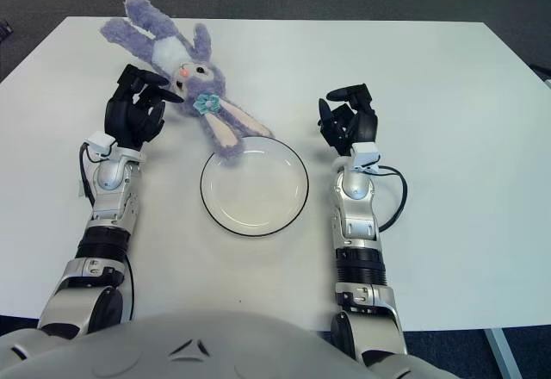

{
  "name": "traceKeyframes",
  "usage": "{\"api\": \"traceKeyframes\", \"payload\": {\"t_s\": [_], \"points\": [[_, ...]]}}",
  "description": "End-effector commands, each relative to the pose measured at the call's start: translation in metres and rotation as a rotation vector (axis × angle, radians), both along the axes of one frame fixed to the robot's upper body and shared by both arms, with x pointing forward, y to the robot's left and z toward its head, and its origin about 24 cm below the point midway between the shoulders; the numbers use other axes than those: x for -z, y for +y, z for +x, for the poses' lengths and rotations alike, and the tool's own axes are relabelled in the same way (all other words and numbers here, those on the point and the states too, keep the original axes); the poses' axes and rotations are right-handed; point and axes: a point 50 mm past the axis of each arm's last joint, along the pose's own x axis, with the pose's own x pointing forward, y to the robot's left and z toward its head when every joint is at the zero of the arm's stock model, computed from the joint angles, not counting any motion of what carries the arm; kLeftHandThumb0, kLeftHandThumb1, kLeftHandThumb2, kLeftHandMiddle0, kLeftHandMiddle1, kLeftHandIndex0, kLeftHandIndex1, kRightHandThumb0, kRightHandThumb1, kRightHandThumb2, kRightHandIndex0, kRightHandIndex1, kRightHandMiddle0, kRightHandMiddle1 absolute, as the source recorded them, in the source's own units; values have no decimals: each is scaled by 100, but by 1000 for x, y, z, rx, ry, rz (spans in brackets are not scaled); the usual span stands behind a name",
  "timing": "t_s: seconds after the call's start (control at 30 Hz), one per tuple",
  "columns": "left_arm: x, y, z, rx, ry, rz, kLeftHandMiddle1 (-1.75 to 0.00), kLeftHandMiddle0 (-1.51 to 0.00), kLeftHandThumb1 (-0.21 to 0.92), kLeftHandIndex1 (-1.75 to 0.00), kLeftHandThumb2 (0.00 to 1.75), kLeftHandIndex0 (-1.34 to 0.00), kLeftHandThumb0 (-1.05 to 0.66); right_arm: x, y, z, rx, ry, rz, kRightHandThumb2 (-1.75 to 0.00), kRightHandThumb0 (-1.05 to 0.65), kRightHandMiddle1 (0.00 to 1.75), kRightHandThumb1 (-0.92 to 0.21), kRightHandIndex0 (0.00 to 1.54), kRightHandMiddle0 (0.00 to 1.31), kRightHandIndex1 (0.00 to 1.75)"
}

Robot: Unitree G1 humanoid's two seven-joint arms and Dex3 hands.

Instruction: Put the doll into the plate.

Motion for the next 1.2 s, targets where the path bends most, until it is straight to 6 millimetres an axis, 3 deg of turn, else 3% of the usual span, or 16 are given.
{"api": "traceKeyframes", "payload": {"t_s": [0.0,1.17], "points": [[31,0,-11,-20,123,-42,-132,-60,90,-140,27,-36,0,20,2,-9,5,76,36,-35,-36,157,-92,70,38,165],[38,1,-5,-27,181,-88,-130,-64,90,-135,25,-39,0,26,3,-5,-33,106,31,-33,-36,154,-92,71,41,164]]}}
